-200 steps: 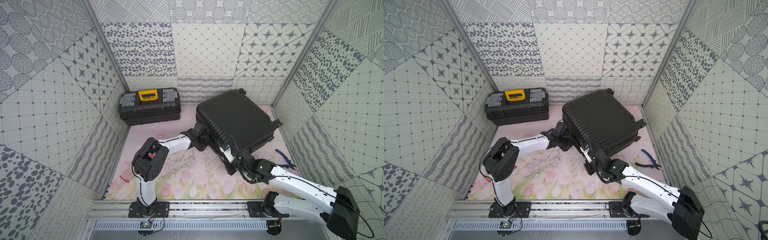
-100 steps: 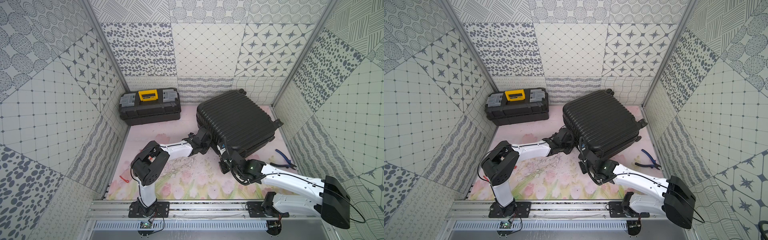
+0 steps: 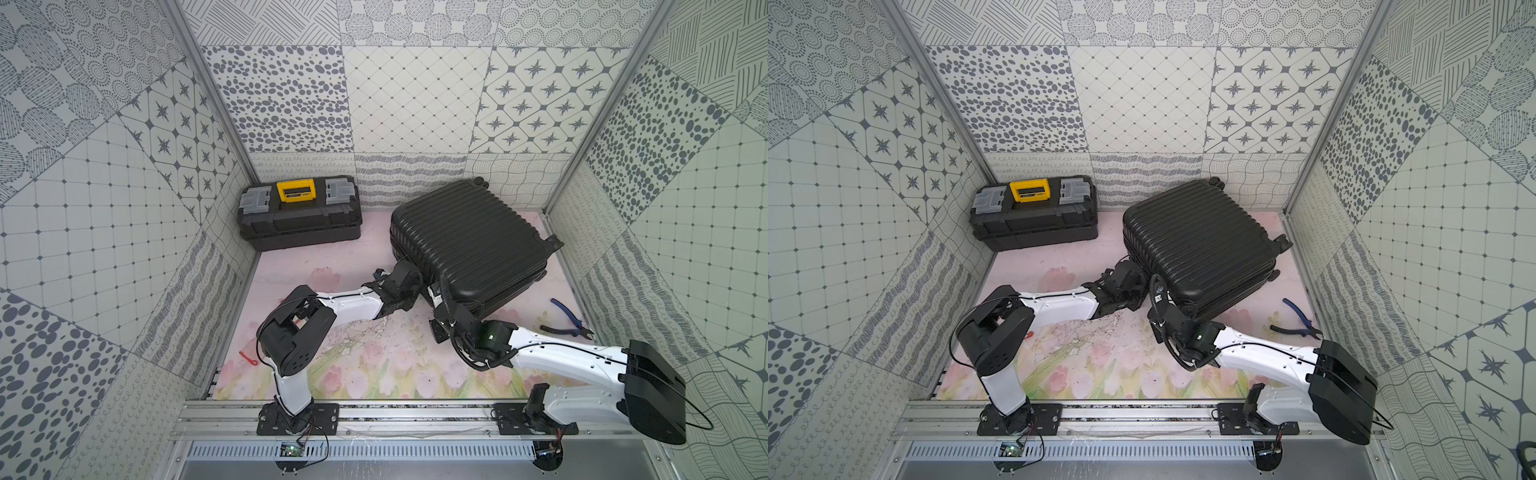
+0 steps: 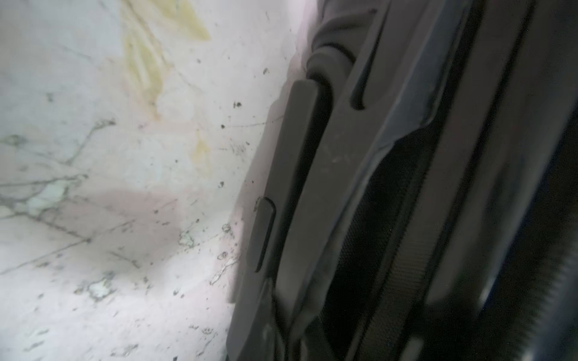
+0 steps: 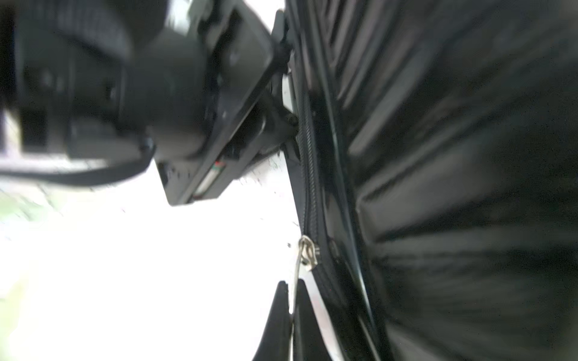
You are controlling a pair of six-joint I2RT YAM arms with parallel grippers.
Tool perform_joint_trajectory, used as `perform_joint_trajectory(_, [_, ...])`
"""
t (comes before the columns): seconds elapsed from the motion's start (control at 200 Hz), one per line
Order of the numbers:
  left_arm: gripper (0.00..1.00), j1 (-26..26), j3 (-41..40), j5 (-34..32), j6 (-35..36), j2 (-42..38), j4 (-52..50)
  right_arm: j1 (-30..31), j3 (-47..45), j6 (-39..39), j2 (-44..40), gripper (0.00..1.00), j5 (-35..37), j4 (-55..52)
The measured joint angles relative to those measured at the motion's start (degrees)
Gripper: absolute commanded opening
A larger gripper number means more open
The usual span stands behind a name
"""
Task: Close the suitcase zippers
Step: Zip the zipper on the suitcase.
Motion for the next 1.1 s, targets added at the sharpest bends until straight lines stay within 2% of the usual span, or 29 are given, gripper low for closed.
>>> perform_joint_trajectory(0.065, [0.0, 0.0, -1.0, 1.0, -0.9, -0.2, 1.7, -1.7, -3.9, 1.2, -2.3, 0.0, -2.2, 5.5])
perform_joint_trajectory(0.155, [0.0, -0.2, -1.8, 2.4, -2.0, -1.2, 1.9, -2.6, -4.0, -0.3, -4.0, 0.0, -4.5, 4.4])
perform_joint_trajectory(0.295, [0.0, -0.9, -1.9, 4.6, -3.5, -2.0, 0.3, -2.8, -3.6, -1.7, -4.0, 0.0, -4.2, 3.4])
perform_joint_trajectory(0.465, [0.0, -1.2, -1.8, 6.0, -4.9, -1.4, 0.1, -2.8, -1.5, -4.5, 0.1, 0.0, -4.3, 3.3])
perform_joint_trajectory(0.765, [0.0, -1.3, -1.7, 7.7, -5.4, -1.2, 1.6, -7.3, -1.0, -6.0, 7.3, 0.0, -10.2, 16.4])
perform_joint_trajectory(0.961, [0.0, -1.3, -2.5, 4.8, -7.4, -1.1, 3.2, -9.6, -1.1, -7.1, 10.5, 0.0, -13.4, 21.6])
perform_joint_trajectory(1.101, [0.0, -1.3, -3.5, 4.7, -7.9, -1.1, 5.5, -11.9, -2.2, -9.2, 9.4, 0.0, -17.8, 22.1])
